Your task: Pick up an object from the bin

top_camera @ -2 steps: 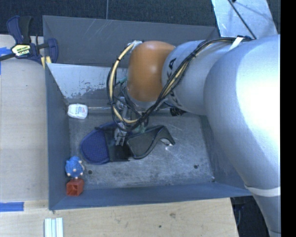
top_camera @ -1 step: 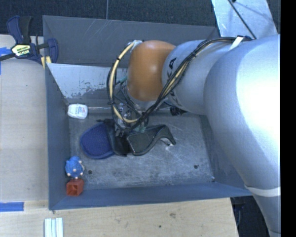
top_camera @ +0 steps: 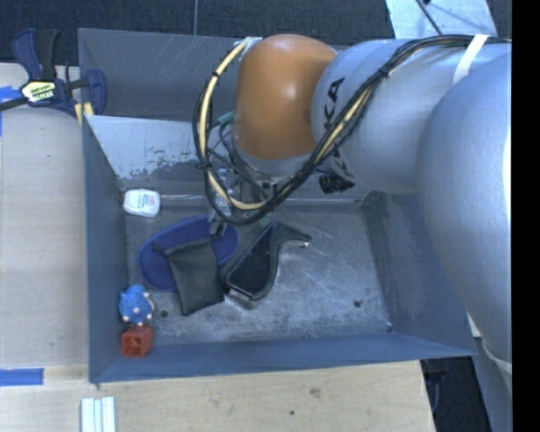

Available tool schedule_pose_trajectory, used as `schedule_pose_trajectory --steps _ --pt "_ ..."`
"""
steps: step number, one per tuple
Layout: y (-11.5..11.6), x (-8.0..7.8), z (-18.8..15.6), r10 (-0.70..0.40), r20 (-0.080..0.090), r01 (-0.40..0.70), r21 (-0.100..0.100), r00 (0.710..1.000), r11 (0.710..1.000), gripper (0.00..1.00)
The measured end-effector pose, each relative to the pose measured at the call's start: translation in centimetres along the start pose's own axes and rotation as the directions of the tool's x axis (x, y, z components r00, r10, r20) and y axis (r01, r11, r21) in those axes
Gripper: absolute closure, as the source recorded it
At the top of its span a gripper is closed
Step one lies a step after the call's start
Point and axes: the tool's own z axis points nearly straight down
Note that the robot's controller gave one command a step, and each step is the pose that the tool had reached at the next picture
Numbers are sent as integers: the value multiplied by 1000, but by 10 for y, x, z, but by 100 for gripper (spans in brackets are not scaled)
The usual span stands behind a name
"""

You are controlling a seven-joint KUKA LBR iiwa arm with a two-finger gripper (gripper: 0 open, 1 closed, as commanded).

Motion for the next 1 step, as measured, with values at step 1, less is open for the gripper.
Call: schedule_pose_trajectory --steps 1 --pt "19 37 17 245 -11 -245 6 970 970 100"
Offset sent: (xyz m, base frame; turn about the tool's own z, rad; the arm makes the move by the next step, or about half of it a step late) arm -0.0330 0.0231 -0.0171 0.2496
